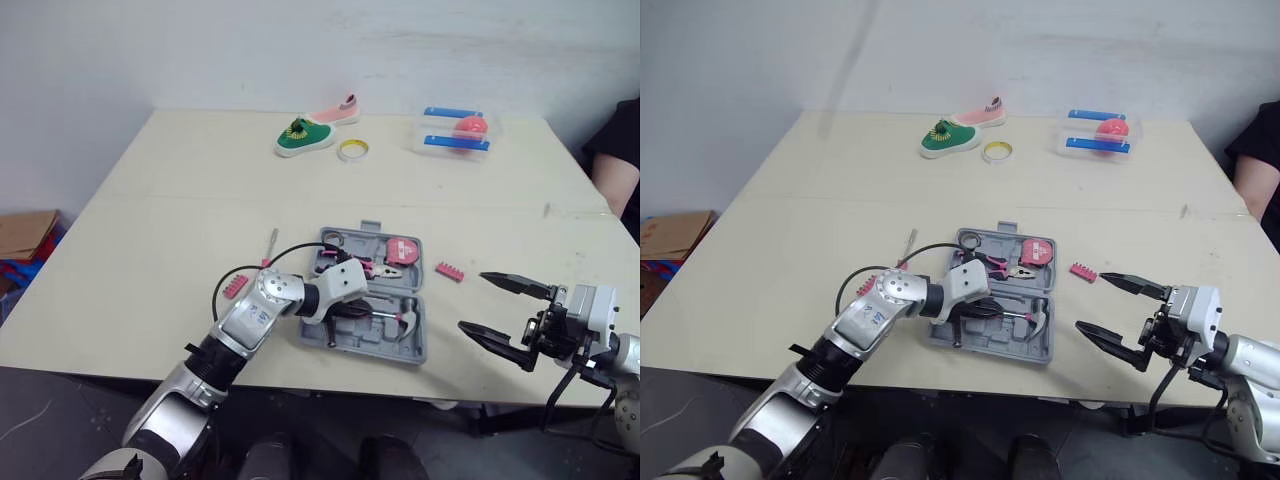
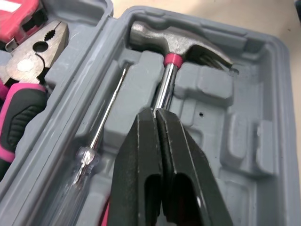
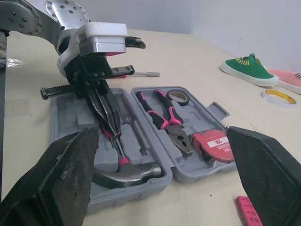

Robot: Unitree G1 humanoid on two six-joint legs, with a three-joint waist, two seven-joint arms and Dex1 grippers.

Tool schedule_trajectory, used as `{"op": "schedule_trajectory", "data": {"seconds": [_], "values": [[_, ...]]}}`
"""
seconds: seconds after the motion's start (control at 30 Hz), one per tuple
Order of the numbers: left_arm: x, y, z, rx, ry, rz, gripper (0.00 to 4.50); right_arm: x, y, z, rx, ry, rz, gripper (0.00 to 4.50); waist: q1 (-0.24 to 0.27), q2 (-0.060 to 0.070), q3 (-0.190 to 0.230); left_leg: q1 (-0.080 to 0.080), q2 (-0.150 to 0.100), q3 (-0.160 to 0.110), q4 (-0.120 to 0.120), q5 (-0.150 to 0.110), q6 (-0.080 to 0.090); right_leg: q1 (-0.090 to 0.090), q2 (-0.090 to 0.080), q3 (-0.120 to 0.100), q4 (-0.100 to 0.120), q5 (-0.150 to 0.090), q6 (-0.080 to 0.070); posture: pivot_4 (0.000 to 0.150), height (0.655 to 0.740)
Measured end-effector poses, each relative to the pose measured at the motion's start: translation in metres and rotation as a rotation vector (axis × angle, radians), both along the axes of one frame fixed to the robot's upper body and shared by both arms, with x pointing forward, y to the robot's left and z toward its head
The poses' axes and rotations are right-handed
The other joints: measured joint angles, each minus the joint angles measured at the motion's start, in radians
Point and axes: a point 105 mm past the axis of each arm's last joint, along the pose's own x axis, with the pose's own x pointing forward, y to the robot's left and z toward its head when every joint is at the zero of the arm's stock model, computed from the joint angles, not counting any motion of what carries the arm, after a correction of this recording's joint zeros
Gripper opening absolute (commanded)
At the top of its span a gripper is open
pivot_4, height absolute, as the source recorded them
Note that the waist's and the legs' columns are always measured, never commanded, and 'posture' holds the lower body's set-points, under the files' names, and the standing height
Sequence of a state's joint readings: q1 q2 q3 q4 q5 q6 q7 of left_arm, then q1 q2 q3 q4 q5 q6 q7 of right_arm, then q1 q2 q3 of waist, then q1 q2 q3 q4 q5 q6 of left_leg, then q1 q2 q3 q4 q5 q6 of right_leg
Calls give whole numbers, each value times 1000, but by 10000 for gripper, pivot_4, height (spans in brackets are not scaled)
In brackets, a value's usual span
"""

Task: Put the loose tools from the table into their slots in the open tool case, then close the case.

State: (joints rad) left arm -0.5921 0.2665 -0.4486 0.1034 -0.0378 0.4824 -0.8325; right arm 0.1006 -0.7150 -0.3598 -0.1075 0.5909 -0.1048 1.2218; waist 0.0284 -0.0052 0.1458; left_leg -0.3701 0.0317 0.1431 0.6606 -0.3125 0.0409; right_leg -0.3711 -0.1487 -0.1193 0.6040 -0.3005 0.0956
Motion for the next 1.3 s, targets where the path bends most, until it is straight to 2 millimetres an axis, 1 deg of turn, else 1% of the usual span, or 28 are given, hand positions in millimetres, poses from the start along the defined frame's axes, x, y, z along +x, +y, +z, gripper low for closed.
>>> {"op": "schedule_trajectory", "data": {"seconds": [0.03,0.1,0.13,0.17,0.23,0.37,0.4,0.43,0.47,0.5,0.57,0.6,0.67,0.7,0.73,0.77,0.8,0.83,0.87,0.93,0.97,1.0,1.03,1.07,1.1,1.13,1.23,1.3], "values": [[0,2,3,-68,7,10,91,-1,0,-1,-2,3,4,45000,-2,2,2,-1,0,0,0,0,0,-1,0,0,1,2,4,1500,7400],[-1,9,10,-166,14,13,91,-2,-4,-5,0,18,-7,45000,-4,2,13,-5,0,1,0,2,-1,-7,0,-1,3,2,3,1500,7400],[-2,13,17,-217,2,1,91,-2,-6,-6,1,18,-13,45000,-6,1,19,-6,0,1,0,5,-3,-8,1,-1,4,2,2,1500,7400],[-2,18,30,-267,-31,-13,91,-2,-8,-6,1,17,-19,45000,-7,2,25,-7,1,1,0,6,-2,-9,1,-1,4,1,2,1500,7400],[3,37,66,-345,-148,-14,91,-2,-10,-8,2,21,-21,45000,-7,2,29,-10,0,2,-1,7,-2,-12,1,-2,4,1,2,1500,7400],[2,65,103,-404,-329,-21,91,1,-22,-7,9,10,-56,45000,-6,2,29,-14,-1,2,1,6,-1,-14,2,-4,3,2,3,1500,7400],[1,74,111,-420,-369,-14,2444,3,-26,-7,9,5,-66,45000,-6,2,29,-15,-1,2,2,6,0,-14,2,-5,2,2,4,1500,7400],[0,82,113,-425,-379,1,4967,4,-28,-7,6,-1,-68,45000,-6,2,29,-16,-1,2,2,6,1,-14,2,-5,1,3,5,1500,7400],[0,98,111,-422,-372,42,7624,7,-32,-6,2,-13,-78,45000,-8,2,29,-16,-1,3,2,6,1,-14,2,-6,1,3,6,1500,7400],[-1,112,107,-408,-364,80,11574,8,-37,-6,-6,-18,-87,45000,-14,3,30,-15,-1,4,2,6,2,-14,2,-7,1,4,6,1500,7400],[-3,156,93,-346,-338,208,19981,8,-54,-6,-22,-25,-138,45000,-25,3,32,-17,-1,4,2,6,2,-16,2,-8,2,4,6,1500,7400],[-6,185,85,-302,-333,298,24066,9,-64,-6,-36,-25,-164,45000,-31,2,33,-18,-1,4,1,6,1,-19,2,-8,3,4,6,1500,7400],[-9,218,82,-271,-347,405,32733,8,-78,-7,-45,-29,-203,45000,-31,1,34,-19,-1,4,2,6,1,-19,1,-9,3,4,6,1500,7400],[-12,234,82,-256,-360,458,35654,8,-83,-7,-54,-35,-216,45000,-31,0,35,-19,-1,4,2,6,1,-19,1,-9,4,4,6,1500,7400],[-17,258,80,-233,-370,537,40269,10,-88,-7,-66,-46,-227,45000,-32,0,35,-18,-1,4,2,6,1,-20,1,-8,4,4,6,1500,7400],[-21,278,78,-213,-369,604,44166,10,-95,-6,-75,-52,-248,45000,-33,1,35,-18,-1,4,1,4,-2,-21,0,-7,4,4,6,1500,7400],[-27,303,77,-189,-373,689,44774,9,-104,-6,-87,-51,-282,45000,-34,2,36,-19,-1,4,1,3,-4,-21,0,-6,4,4,6,1500,7400],[-37,338,77,-162,-392,818,44774,7,-119,-7,-98,-47,-337,45000,-35,1,37,-18,-1,4,0,2,-4,-21,0,-3,4,3,5,1500,7400],[-45,364,77,-152,-404,919,44774,4,-131,-8,-105,-50,-383,45000,-37,2,37,-18,-1,4,0,2,-5,-22,0,-2,4,3,4,1500,7400],[-58,402,81,-138,-451,1074,44774,1,-148,-12,-116,-44,-455,45000,-33,2,37,-18,-1,4,-2,2,-6,-23,-1,-2,3,2,4,1500,7400],[-63,413,82,-129,-459,1119,44774,0,-152,-13,-121,-41,-472,45000,-32,2,37,-18,-1,4,-2,2,-6,-23,-1,-2,3,2,4,1500,7400],[-70,429,81,-115,-465,1186,44774,-3,-157,-17,-128,-30,-496,45000,-32,2,37,-18,-1,4,-3,2,-6,-23,-1,-1,3,2,4,1500,7400],[-81,449,79,-97,-460,1277,44774,-7,-165,-22,-131,-11,-531,45000,-34,2,37,-18,-1,4,-5,2,-6,-24,-1,-1,2,2,3,1500,7400],[-89,461,77,-90,-456,1336,44774,-12,-170,-26,-134,2,-558,45000,-34,2,37,-18,-1,5,-8,2,-7,-25,-1,0,1,2,3,1500,7400],[-97,470,76,-87,-452,1382,44774,-16,-176,-29,-130,17,-586,45000,-34,2,37,-17,-2,6,-10,3,-8,-25,-1,0,0,2,3,1500,7400],[-101,473,75,-89,-452,1399,44774,-18,-178,-31,-128,22,-603,45000,-35,2,37,-17,-2,6,-11,3,-8,-25,-1,0,0,2,3,1500,7400],[-101,472,75,-103,-449,1393,44774,-18,-179,-31,-139,14,-606,45000,-36,2,37,-17,-1,6,-12,4,-11,-26,-1,0,0,2,3,1500,7400],[-99,467,78,-118,-456,1368,44774,-17,-177,-28,-148,8,-591,45000,-40,2,37,-17,-1,6,-13,5,-12,-26,-1,0,0,1,2,1500,7400]]}}
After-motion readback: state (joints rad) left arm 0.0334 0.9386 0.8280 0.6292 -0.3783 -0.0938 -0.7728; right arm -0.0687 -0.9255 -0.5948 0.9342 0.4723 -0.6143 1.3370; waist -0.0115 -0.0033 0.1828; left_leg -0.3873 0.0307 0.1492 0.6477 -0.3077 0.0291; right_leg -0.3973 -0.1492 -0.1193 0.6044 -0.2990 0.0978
